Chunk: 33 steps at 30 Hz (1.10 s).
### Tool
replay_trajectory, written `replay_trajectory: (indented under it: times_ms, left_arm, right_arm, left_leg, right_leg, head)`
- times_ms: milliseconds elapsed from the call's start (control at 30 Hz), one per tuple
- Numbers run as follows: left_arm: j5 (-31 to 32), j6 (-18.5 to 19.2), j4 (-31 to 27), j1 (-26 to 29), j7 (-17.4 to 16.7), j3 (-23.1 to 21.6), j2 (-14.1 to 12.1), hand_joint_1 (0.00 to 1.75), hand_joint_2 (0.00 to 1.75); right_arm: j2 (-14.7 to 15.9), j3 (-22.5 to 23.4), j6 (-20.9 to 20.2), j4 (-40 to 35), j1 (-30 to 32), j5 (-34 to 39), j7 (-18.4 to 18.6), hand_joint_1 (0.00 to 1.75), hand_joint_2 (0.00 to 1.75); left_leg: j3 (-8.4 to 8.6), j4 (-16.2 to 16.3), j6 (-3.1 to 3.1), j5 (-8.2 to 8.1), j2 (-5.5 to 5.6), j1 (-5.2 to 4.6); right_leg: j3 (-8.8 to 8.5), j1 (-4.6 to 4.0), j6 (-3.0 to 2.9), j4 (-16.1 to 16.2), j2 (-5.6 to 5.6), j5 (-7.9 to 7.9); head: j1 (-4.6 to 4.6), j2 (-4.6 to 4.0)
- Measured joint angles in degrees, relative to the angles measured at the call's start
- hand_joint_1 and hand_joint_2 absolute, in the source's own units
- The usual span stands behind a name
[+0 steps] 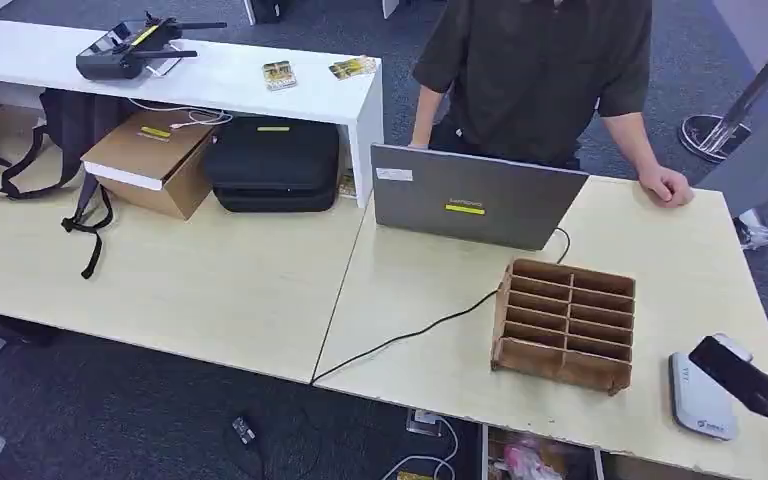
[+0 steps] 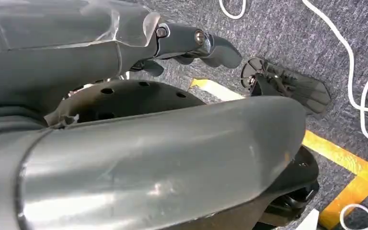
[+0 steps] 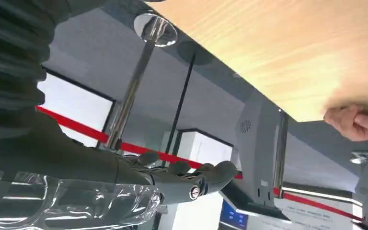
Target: Pass the card to the sensor for recognition and then transmit it.
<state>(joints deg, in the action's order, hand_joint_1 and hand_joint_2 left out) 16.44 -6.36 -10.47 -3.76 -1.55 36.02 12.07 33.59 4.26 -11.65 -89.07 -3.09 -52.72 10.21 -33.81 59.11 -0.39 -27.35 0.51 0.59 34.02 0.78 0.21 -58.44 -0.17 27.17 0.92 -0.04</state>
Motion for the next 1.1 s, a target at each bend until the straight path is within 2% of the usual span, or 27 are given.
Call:
replay_trajectory:
  times_ms: [467,1100]
  left_arm:
    - [0.85,0.0,0.0,-0.11,0.0,0.0,0.0,0.0,0.0]
    - [1.38,0.0,0.0,-0.17,0.0,0.0,-0.02,0.0,0.0]
  right_arm:
    - [-5.7,0.52,1.75,-0.81,3.83,-1.14,0.98,0.0,1.75]
    - [-11.52,1.92,3.45,-1.53,6.29,-4.37,3.21,0.0,1.75]
  left_leg:
    - [0.02,0.0,0.0,0.0,-0.02,0.0]
    - [0.02,0.0,0.0,-0.01,-0.04,0.0]
  right_leg:
    - [0.0,-0.01,0.02,0.0,0.02,0.04]
    - [0.0,0.0,0.02,0.0,0.04,0.05]
  head:
    - [0.0,0.0]
    - [0.0,0.0]
